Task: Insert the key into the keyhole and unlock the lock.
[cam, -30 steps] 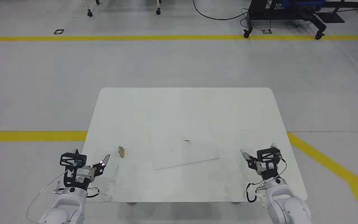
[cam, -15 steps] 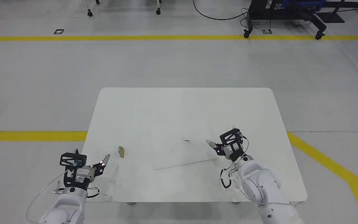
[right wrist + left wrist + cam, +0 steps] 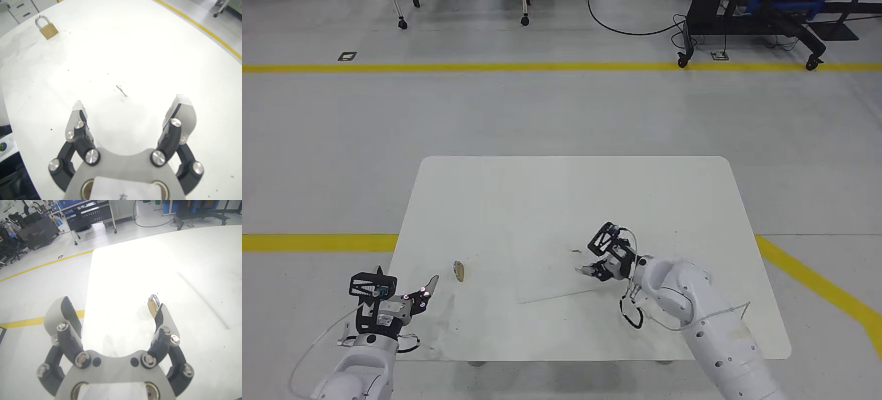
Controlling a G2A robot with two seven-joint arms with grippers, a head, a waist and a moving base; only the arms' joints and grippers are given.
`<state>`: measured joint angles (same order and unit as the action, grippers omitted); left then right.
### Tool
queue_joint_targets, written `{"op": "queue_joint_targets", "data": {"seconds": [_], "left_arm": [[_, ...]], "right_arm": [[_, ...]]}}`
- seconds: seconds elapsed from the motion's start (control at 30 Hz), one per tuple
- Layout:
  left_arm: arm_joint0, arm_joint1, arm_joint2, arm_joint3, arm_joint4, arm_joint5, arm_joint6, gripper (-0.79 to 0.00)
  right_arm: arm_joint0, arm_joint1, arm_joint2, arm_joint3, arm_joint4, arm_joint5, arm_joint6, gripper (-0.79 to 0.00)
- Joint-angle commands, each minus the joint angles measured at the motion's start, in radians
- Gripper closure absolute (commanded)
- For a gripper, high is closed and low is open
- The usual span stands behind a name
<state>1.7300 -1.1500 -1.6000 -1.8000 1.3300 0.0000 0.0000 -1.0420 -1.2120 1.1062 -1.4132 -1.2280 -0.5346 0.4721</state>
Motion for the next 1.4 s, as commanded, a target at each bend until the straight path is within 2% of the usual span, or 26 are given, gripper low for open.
{"op": "queue_joint_targets", "data": {"seconds": [0.0,0.13,0.37,0.4,0.53,0.6,0.83,1.0,1.1,1.23,1.3,1.37], "left_arm": [[0.000,0.000,0.000,0.000,0.000,0.000,0.000,-0.785],[0.000,0.000,0.000,0.000,0.000,0.000,0.000,-0.785],[0.000,0.000,0.000,0.000,0.000,0.000,0.000,-0.785],[0.000,0.000,0.000,0.000,0.000,0.000,0.000,-0.785],[0.000,0.000,0.000,0.000,0.000,0.000,0.000,-0.785],[0.000,0.000,0.000,0.000,0.000,0.000,0.000,-0.785],[0.000,0.000,0.000,0.000,0.000,0.000,0.000,-0.785],[0.000,0.000,0.000,0.000,0.000,0.000,0.000,-0.785],[0.000,0.000,0.000,0.000,0.000,0.000,0.000,-0.785],[0.000,0.000,0.000,0.000,0.000,0.000,0.000,-0.785],[0.000,0.000,0.000,0.000,0.000,0.000,0.000,-0.785],[0.000,0.000,0.000,0.000,0.000,0.000,0.000,-0.785]], "right_arm": [[0.051,-0.011,-0.042,0.059,0.016,-0.008,0.023,-0.785],[0.114,-0.028,-0.092,0.140,0.038,-0.021,0.044,-0.785],[0.184,-0.050,-0.149,0.228,0.049,-0.020,0.049,-0.563],[0.193,-0.053,-0.155,0.239,0.051,-0.019,0.048,-0.422],[0.225,-0.065,-0.180,0.277,0.066,-0.033,0.032,-0.219],[0.234,-0.068,-0.187,0.291,0.066,-0.033,0.024,0.000],[0.228,-0.060,-0.158,0.273,0.034,-0.015,-0.034,0.000],[0.165,-0.038,-0.094,0.175,-0.017,0.036,-0.099,0.000],[0.108,-0.027,-0.039,0.116,0.018,0.067,-0.169,0.000],[0.036,-0.024,0.037,0.093,0.213,0.070,-0.282,0.000],[0.007,-0.025,0.074,0.118,0.387,0.027,-0.315,0.000],[-0.010,-0.026,0.106,0.164,0.585,-0.062,-0.314,0.000]]}}
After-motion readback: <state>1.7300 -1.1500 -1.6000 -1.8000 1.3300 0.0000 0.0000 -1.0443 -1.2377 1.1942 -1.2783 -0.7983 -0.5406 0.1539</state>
